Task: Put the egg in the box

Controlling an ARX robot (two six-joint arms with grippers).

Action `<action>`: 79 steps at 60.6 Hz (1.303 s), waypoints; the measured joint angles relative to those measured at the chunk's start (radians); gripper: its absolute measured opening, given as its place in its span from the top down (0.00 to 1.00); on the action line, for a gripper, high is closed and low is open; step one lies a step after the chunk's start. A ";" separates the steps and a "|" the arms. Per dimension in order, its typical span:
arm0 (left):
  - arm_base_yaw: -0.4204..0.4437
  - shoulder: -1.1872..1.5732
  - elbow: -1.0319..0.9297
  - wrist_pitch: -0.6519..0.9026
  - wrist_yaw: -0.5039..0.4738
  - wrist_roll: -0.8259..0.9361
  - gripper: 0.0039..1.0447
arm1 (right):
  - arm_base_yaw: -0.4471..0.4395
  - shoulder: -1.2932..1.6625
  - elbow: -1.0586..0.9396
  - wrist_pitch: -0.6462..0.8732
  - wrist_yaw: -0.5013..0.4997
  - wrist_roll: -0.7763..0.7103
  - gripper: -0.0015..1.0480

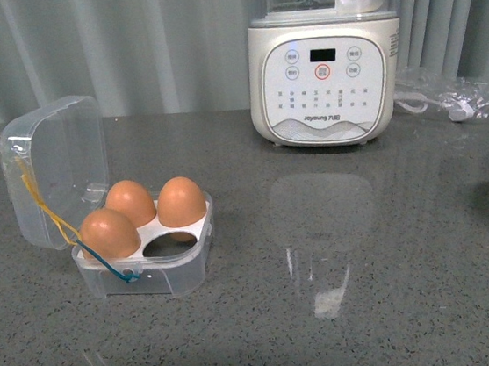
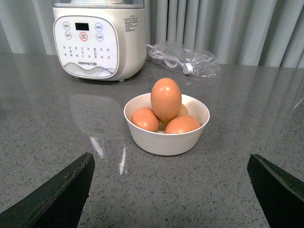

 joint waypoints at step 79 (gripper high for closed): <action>0.000 0.000 0.000 0.000 0.000 0.000 0.06 | 0.000 0.000 0.000 0.000 0.000 0.000 0.07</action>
